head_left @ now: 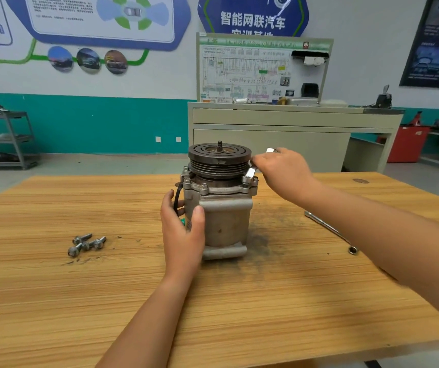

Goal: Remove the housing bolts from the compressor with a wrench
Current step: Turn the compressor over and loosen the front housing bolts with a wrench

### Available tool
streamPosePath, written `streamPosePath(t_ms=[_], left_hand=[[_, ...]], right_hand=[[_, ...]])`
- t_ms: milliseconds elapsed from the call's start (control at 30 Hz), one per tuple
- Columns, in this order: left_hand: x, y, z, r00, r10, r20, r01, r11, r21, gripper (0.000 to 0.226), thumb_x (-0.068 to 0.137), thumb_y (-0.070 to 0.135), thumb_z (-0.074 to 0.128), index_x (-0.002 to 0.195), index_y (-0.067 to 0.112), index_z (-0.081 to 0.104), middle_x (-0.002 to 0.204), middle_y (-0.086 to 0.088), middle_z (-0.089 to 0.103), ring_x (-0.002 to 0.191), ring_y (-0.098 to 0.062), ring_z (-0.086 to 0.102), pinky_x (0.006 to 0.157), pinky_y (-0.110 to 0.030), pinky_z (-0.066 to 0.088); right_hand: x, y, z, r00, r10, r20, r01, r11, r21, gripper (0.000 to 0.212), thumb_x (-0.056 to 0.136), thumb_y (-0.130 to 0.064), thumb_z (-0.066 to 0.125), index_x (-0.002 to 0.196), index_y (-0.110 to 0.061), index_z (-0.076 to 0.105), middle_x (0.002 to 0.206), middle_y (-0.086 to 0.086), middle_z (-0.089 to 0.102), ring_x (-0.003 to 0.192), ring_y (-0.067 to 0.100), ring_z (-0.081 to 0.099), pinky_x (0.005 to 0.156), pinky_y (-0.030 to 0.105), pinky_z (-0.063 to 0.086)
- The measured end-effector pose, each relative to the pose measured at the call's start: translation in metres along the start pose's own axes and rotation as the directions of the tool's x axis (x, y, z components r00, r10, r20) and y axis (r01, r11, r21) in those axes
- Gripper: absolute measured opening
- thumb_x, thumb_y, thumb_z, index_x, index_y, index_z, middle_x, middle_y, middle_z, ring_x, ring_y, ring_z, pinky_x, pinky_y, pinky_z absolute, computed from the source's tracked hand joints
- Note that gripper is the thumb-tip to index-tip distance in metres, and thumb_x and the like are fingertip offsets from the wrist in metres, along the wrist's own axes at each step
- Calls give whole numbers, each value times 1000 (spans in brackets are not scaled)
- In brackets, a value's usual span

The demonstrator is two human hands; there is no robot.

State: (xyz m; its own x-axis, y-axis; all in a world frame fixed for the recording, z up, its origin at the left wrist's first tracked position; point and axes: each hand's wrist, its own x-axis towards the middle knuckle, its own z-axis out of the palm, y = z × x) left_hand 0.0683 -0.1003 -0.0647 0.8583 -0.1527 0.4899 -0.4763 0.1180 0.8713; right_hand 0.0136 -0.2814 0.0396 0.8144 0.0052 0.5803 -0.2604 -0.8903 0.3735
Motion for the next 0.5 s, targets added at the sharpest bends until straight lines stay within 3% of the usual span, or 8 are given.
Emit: streamPosePath(t_ms=[33,100,167,200,300,367,433,500], left_hand=[[0,0,0,1000,-1,-1,1,1000,0,63,88,39,51,143,22,24,138,-3,42,123,-13,42,100,-29,39],[0,0,0,1000,-4,-6,4,1000,1,69,82,45,47,143,22,24,136,-2,43,123,-13,43,102,-33,39],[-1,1,0,1000,-2,-6,2,1000,4,73,79,47,45,143,21,24,138,-2,42,125,-15,42,106,-40,37],[-1,1,0,1000,-1,-7,1,1000,7,73,78,47,44,143,21,23,138,-3,42,127,-15,41,107,-42,36],[0,0,-1,999,12,-29,-11,999,49,73,77,48,45,143,22,26,136,-3,44,123,-15,44,102,-39,40],[2,0,-2,998,12,-55,-7,996,89,71,77,50,46,141,21,32,126,0,50,109,-11,49,87,-26,42],[5,0,-3,996,-16,-89,23,997,78,57,86,45,49,136,17,41,114,3,54,96,-8,52,73,-16,37],[10,0,-4,991,-84,-109,86,996,17,38,96,32,44,130,14,50,116,3,56,100,-9,51,76,-11,37]], right_hand=[[-2,1,-1,998,58,-31,-56,998,36,30,93,-3,40,117,-14,56,106,6,66,95,28,60,77,34,42],[-8,-2,-9,951,288,-110,-241,917,318,23,97,-13,42,113,-13,58,92,8,68,83,30,61,61,32,41],[-16,-9,-24,868,491,-80,-322,676,663,22,97,-18,44,114,-11,56,89,6,67,79,27,64,64,33,47],[-22,-12,-32,857,511,-70,-300,604,738,24,97,-18,43,117,-10,53,87,4,66,78,25,65,66,35,51],[-47,-18,-55,945,322,-61,-206,728,654,24,97,-20,41,118,-13,52,66,-1,58,62,24,59,56,41,49],[-61,-16,-65,973,227,-26,-178,825,536,21,97,-21,42,112,-13,54,59,-5,48,57,23,51,52,36,41],[-68,-14,-72,976,216,34,-207,858,470,21,96,-21,42,110,-12,55,62,-1,50,61,26,50,54,36,39],[-71,-15,-77,970,226,90,-243,883,401,23,97,-23,41,114,-15,55,71,6,57,67,28,54,57,37,44]])
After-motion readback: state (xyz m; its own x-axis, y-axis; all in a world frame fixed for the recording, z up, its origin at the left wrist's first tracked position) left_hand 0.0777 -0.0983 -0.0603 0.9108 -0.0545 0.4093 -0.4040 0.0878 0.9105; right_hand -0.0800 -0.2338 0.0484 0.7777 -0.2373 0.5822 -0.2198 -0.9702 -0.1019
